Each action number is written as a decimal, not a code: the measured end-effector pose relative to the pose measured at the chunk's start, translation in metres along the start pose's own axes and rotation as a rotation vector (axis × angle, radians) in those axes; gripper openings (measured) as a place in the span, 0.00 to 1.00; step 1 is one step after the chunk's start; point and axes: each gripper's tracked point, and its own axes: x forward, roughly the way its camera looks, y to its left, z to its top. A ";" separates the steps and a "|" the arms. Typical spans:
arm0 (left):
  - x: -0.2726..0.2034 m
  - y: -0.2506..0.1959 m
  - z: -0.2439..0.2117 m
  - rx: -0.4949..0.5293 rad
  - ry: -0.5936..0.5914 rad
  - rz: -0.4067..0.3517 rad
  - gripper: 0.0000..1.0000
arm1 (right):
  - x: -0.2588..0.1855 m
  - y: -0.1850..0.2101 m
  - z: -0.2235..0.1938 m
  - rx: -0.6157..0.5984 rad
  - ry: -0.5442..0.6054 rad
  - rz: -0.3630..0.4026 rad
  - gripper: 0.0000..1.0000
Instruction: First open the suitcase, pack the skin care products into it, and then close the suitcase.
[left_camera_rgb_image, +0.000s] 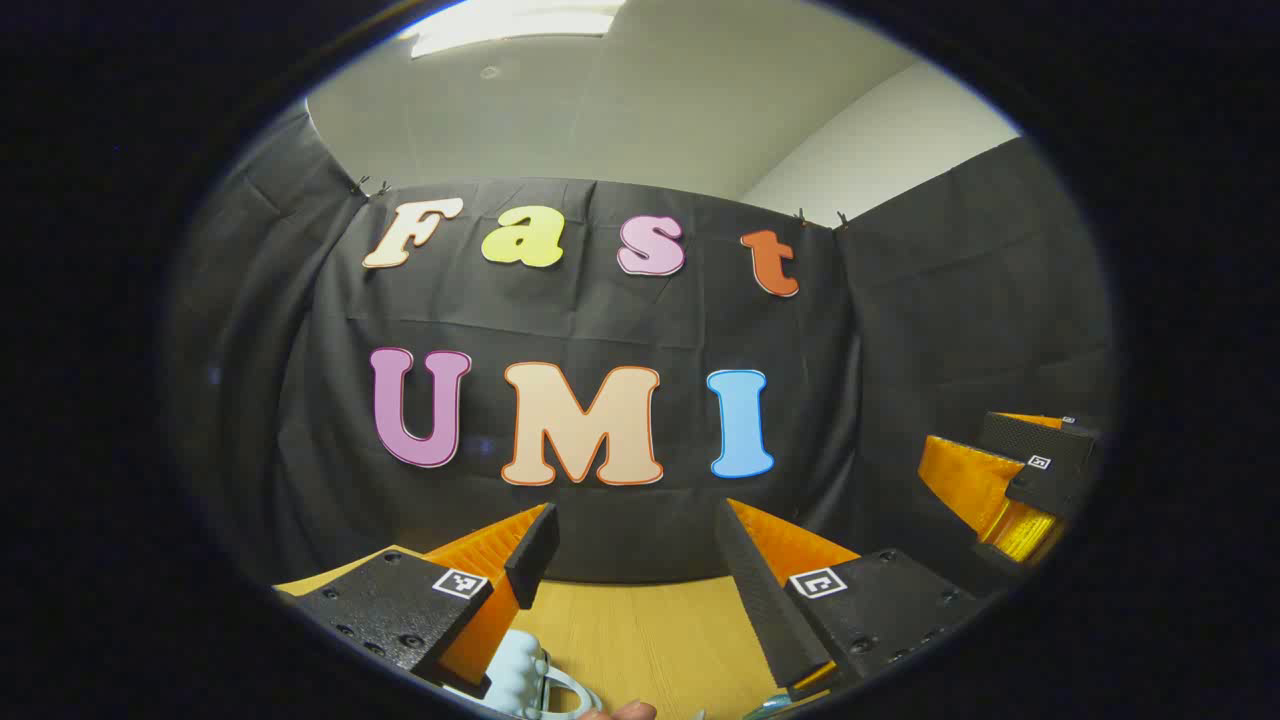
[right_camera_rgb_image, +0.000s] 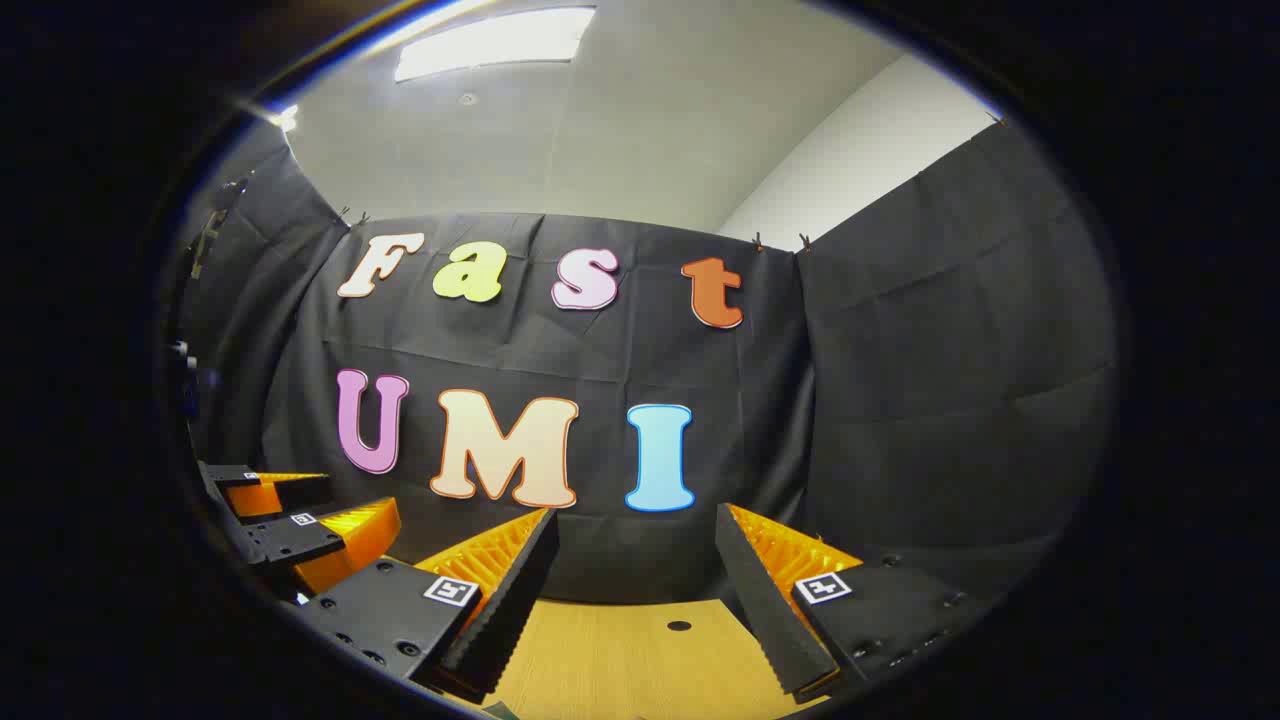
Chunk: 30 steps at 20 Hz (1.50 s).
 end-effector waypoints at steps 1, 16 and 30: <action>0.000 0.000 -0.001 0.000 0.003 0.002 0.93 | 0.000 0.000 -0.002 0.004 0.004 0.000 0.99; -0.003 0.014 -0.030 0.046 0.083 0.058 0.93 | 0.007 0.003 -0.020 0.035 0.014 0.040 0.98; 0.006 0.056 -0.174 0.036 0.462 0.124 0.95 | 0.035 0.014 -0.073 0.017 0.095 0.059 0.99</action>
